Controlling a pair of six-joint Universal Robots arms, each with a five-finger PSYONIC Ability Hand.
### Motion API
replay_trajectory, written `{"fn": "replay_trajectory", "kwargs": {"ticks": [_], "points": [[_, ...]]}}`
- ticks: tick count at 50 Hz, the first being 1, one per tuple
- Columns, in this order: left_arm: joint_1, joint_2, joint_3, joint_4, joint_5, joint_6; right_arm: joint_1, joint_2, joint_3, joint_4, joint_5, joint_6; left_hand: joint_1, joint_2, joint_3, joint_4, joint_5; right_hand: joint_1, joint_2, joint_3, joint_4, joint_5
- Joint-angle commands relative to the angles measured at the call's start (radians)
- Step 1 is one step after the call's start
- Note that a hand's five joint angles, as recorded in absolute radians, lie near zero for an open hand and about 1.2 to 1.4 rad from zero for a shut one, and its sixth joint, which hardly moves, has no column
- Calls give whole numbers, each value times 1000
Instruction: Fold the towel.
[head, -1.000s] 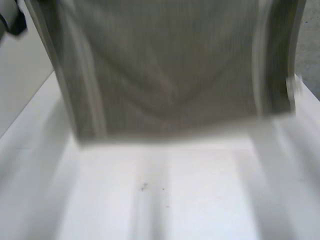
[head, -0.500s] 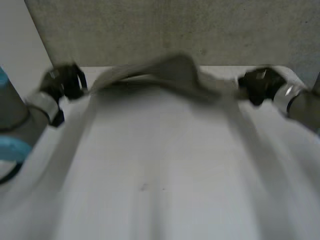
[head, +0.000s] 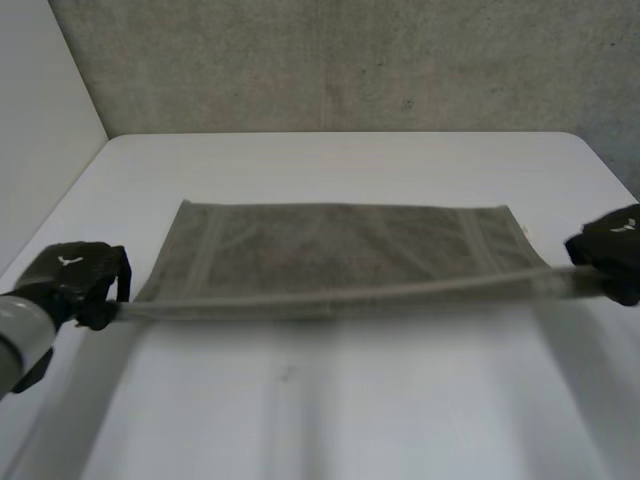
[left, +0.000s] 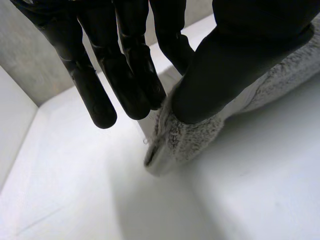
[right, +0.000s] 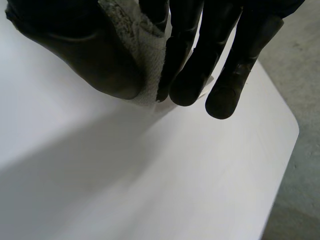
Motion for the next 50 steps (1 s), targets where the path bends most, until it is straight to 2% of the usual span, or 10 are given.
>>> {"fn": "replay_trajectory", "kwargs": {"ticks": [1,10,12,23,41,43,44,45,47,50], "points": [[75,150,0,-66,192,30,-37,-30,-53,79,-23,-105,194,178,179,177,189,64,61,56,55,51],[-9,-146,183,76,225,-6,41,257,-227,-90,26,60,194,178,179,177,189,64,61,56,55,51],[-87,-317,331,81,173,-21,58,306,-261,-98,49,88,194,178,179,177,189,64,61,56,55,51],[-158,-735,788,84,16,-27,114,519,-467,-220,156,217,194,178,179,177,189,64,61,56,55,51],[-201,-948,1066,116,1,-27,167,740,-672,-290,268,223,194,178,179,177,189,64,61,56,55,51],[-201,-958,1068,126,6,-29,172,753,-685,-290,274,225,194,178,179,177,189,-249,-252,-258,-259,-262],[-204,-964,1066,136,7,-29,178,760,-692,-291,286,225,-125,-142,-141,-143,-131,-1109,-1112,-1118,-1119,-1122],[-207,-967,1063,142,0,-26,184,765,-694,-293,300,226,-753,-770,-769,-771,-759,-1158,-1161,-1166,-1167,-1170],[-213,-967,1059,144,1,-27,190,763,-694,-311,320,235,-1028,-1044,-1043,-1045,-1033,-1158,-1161,-1166,-1167,-1170],[-219,-958,1040,139,1,-30,194,733,-676,-391,330,281,-1027,-1043,-1042,-1044,-1032,-1158,-1161,-1166,-1167,-1170]]}}
